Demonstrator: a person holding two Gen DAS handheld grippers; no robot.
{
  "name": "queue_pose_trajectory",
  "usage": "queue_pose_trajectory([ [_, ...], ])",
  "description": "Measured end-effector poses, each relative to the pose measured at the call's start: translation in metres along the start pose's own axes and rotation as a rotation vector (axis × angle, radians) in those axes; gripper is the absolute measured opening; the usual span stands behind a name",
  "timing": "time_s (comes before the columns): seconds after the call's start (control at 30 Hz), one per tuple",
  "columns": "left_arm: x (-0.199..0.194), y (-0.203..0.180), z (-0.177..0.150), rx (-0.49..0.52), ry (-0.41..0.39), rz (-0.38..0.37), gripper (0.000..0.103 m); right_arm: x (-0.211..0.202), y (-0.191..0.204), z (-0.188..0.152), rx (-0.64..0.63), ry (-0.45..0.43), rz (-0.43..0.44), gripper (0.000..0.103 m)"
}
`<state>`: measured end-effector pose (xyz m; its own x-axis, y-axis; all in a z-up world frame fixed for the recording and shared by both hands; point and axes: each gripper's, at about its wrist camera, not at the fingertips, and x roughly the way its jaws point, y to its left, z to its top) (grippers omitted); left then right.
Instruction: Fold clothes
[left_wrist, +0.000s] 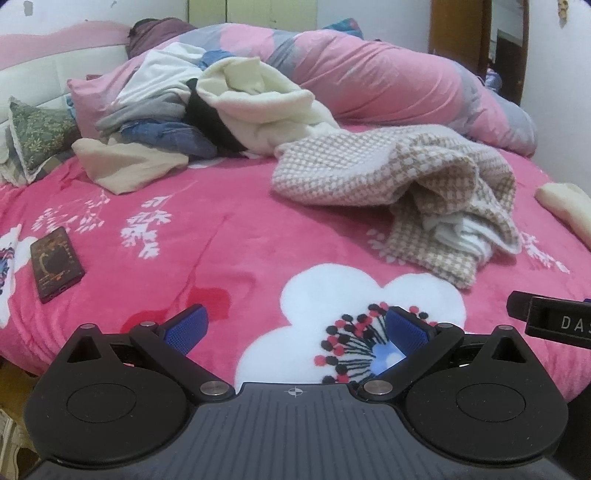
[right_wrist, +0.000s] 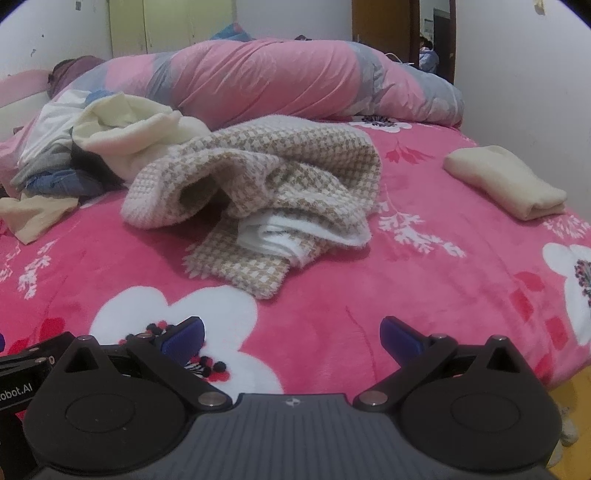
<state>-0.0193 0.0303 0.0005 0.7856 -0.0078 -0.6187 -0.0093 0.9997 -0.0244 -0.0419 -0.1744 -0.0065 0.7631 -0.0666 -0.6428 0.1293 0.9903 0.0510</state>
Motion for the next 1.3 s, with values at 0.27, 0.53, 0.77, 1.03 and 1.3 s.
queue_pose_trajectory([
  [0.27,-0.006,0.006,0.003,-0.021,-0.016,0.003,0.103,-0.008,0.008,0.004,-0.018,-0.028,-0.001,0.103],
  [0.53,-0.007,0.008,0.004,-0.031,-0.017,0.011,0.103,-0.007,0.010,0.006,-0.021,-0.026,0.002,0.103],
  [0.77,-0.007,0.009,0.005,-0.037,-0.017,0.010,0.103,-0.007,0.011,0.009,-0.018,-0.030,0.001,0.103],
  [1.03,0.000,0.007,0.008,-0.040,-0.008,0.002,0.103,-0.003,0.010,0.010,-0.017,-0.024,0.000,0.103],
  [1.3,0.014,-0.002,0.011,-0.018,0.019,-0.004,0.103,0.011,0.003,0.016,0.001,-0.014,-0.010,0.103],
])
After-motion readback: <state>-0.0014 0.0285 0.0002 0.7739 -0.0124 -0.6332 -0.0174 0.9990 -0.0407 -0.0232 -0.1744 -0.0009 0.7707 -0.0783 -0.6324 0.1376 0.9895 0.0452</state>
